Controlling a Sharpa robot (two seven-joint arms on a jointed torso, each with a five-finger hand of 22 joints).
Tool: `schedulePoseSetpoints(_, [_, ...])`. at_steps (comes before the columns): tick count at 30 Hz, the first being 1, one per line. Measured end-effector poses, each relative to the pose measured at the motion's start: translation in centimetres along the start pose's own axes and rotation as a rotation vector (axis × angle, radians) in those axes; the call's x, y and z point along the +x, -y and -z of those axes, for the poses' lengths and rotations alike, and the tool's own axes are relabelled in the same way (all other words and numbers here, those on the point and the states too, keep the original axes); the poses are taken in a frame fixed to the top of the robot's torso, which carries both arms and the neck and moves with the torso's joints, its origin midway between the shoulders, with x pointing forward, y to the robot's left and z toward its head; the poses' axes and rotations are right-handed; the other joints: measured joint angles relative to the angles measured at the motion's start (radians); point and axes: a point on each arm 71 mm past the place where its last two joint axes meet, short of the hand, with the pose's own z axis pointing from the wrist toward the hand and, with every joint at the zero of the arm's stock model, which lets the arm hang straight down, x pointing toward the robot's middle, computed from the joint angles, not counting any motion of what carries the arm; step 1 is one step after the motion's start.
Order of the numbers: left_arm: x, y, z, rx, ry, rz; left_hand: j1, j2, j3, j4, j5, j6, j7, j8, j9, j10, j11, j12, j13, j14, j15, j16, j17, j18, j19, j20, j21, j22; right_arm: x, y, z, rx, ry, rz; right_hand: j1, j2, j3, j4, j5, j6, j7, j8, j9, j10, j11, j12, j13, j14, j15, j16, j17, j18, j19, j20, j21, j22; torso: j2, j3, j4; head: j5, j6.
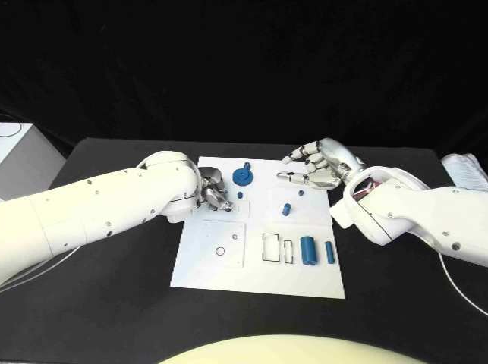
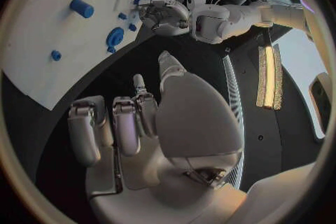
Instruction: Assemble the parts on the task board
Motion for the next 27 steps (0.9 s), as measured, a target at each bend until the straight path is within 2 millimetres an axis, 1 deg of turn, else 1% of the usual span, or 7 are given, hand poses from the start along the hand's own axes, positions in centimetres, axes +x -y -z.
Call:
schedulePoseSetpoints(8, [0.01,0.00,-0.07,-0.002,-0.001,0.000,0.002,0.002,0.000,0.000,-0.001,0.000,0.000,-0.001,0.000,0.000,0.000,0.000,0.000,0.000,0.000,0.000,0.000,0.000,0.000,0.000,0.000,0.000,0.01,0.01,0.00,0.000,0.000,0.000,0.000,0.000,0.000,0.000,0.000,0.000,0.000,0.000,0.000,0.000,0.000,0.000,0.000,0.000,0.000,0.000,0.000,0.000,0.000,0.000,0.000,0.000,0.000,0.0003,0.0000,0.001,0.000])
schedulePoseSetpoints(18, [-0.10,0.25,-0.43,-0.007,-0.008,-0.004,0.002,0.002,0.000,0.000,-0.002,0.000,0.001,0.000,0.004,0.002,0.002,-0.005,-0.003,0.000,0.000,0.000,0.000,0.000,0.000,0.000,0.000,0.002,0.03,0.00,0.01,0.000,-0.002,0.000,0.000,0.000,0.000,0.000,0.000,0.000,0.000,0.000,0.000,0.000,0.000,0.000,0.000,0.000,0.000,0.000,0.000,0.000,0.000,0.000,0.000,0.000,0.001,0.0006,-0.0006,0.001,-0.002])
schedulePoseSetpoints(19, [-0.11,0.26,-0.46,-0.008,-0.009,-0.005,-0.002,0.006,0.000,0.000,-0.002,0.001,0.002,0.000,0.003,0.002,0.002,-0.005,-0.003,0.000,0.000,0.000,0.000,0.000,0.000,0.000,0.000,0.002,0.03,0.00,0.01,0.000,-0.002,0.000,0.000,0.000,0.000,0.000,0.000,0.000,0.000,0.000,0.000,0.000,0.000,0.000,0.000,0.000,0.000,0.000,0.000,0.000,0.000,0.000,0.000,0.000,0.001,0.0005,-0.0007,0.001,-0.002])
schedulePoseSetpoints(21, [-0.13,0.29,-0.49,-0.009,-0.011,-0.006,-0.002,0.006,0.000,0.000,-0.002,0.002,0.002,0.000,0.002,0.003,0.003,-0.005,-0.003,0.000,0.000,0.000,0.000,0.000,0.000,0.000,0.000,0.002,0.03,0.00,0.01,0.000,-0.002,0.000,0.000,0.000,0.000,0.000,0.000,0.000,0.000,0.000,0.000,0.000,0.000,0.000,0.000,0.000,0.000,0.000,0.000,0.000,0.000,0.000,0.000,0.000,0.001,0.0008,-0.0011,0.001,-0.002])
schedulePoseSetpoints(27, [-0.20,0.40,-0.61,-0.013,-0.018,-0.010,-0.002,0.006,0.000,0.000,-0.002,0.002,0.002,0.000,0.001,0.003,0.003,-0.005,-0.003,0.000,0.000,0.000,0.000,0.000,0.004,-0.004,0.000,0.003,0.03,0.00,0.02,0.000,-0.003,0.000,0.000,0.000,0.000,0.000,0.000,0.000,0.000,0.000,0.000,0.000,0.000,0.000,0.000,0.000,0.000,0.000,0.000,0.000,0.000,0.000,0.000,0.000,0.001,0.0012,-0.0008,-0.001,-0.003])
